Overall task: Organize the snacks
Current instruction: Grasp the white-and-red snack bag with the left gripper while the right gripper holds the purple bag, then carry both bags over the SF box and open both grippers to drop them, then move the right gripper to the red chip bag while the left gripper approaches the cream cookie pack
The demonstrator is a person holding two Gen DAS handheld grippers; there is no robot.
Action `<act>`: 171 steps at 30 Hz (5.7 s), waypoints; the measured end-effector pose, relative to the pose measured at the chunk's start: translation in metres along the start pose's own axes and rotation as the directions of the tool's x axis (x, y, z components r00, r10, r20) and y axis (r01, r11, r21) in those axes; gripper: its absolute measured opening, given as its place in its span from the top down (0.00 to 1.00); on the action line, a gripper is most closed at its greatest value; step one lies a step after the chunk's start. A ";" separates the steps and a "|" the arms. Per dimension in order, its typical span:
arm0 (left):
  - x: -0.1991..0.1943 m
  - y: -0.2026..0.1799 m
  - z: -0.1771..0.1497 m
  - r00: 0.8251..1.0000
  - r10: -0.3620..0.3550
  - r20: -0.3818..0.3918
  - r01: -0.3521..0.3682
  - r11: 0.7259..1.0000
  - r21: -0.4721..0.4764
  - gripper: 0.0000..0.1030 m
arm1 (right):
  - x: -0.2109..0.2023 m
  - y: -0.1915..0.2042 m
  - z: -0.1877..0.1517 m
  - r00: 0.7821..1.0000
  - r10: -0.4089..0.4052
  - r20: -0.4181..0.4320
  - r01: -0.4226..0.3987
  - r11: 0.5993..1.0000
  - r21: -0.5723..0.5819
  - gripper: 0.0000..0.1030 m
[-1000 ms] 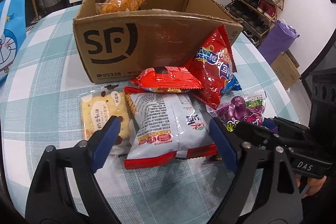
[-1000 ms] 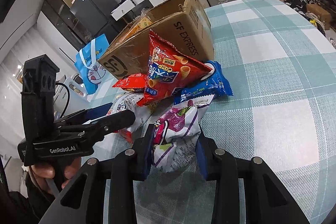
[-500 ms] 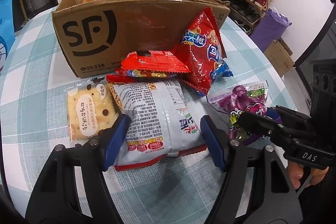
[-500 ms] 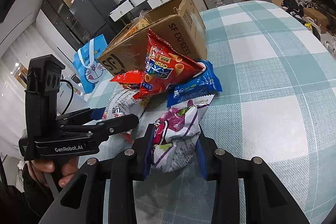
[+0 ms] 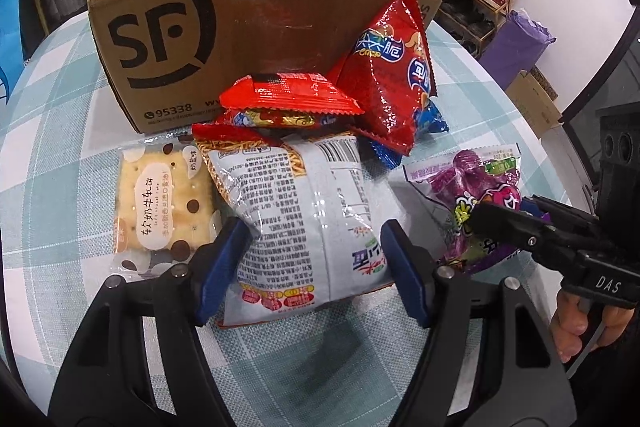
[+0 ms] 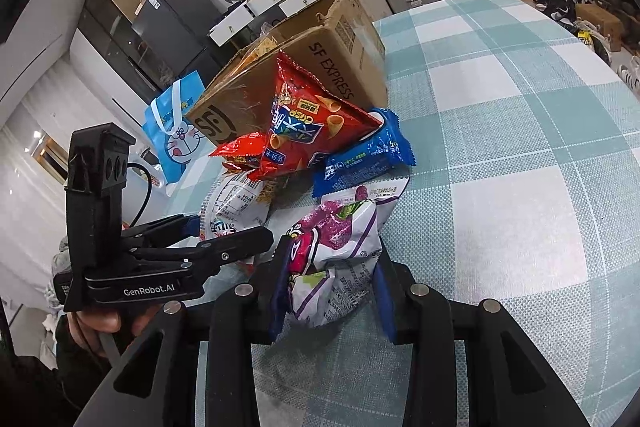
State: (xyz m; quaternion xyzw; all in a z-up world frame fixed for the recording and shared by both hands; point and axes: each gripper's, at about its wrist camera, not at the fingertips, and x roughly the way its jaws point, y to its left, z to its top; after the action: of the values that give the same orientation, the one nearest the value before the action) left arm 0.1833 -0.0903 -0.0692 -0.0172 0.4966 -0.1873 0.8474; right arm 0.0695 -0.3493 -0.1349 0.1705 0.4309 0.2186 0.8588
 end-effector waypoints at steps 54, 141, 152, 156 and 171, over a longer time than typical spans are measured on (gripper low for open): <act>-0.150 0.044 -0.039 0.954 0.033 0.296 0.006 0.991 -0.131 0.49 | -0.054 0.056 0.021 0.980 0.081 0.181 -0.050 0.984 -0.170 0.65; -0.059 0.059 0.164 0.951 0.123 0.284 -0.137 0.990 0.028 0.44 | 0.027 0.061 0.157 0.960 -0.102 0.259 0.152 0.972 -0.181 0.49; -0.087 0.067 0.137 0.943 0.158 0.294 -0.158 0.987 -0.022 0.07 | -0.002 0.042 0.133 0.956 -0.140 0.258 0.178 0.975 -0.130 0.01; -0.096 0.072 0.119 0.942 0.162 0.295 -0.156 0.987 -0.047 0.01 | -0.008 0.032 0.120 0.960 -0.146 0.238 0.175 0.979 -0.105 0.01; -0.108 0.096 0.060 0.949 0.213 0.234 -0.188 0.974 -0.124 0.01 | -0.014 0.031 0.073 0.978 -0.112 0.177 0.127 0.989 -0.075 0.01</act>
State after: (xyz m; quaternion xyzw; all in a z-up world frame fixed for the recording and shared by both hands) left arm 0.2160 0.0261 0.0308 -0.0321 0.3957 -0.0716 0.9150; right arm 0.1147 -0.3381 -0.0690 0.1255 0.3548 0.1691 0.9109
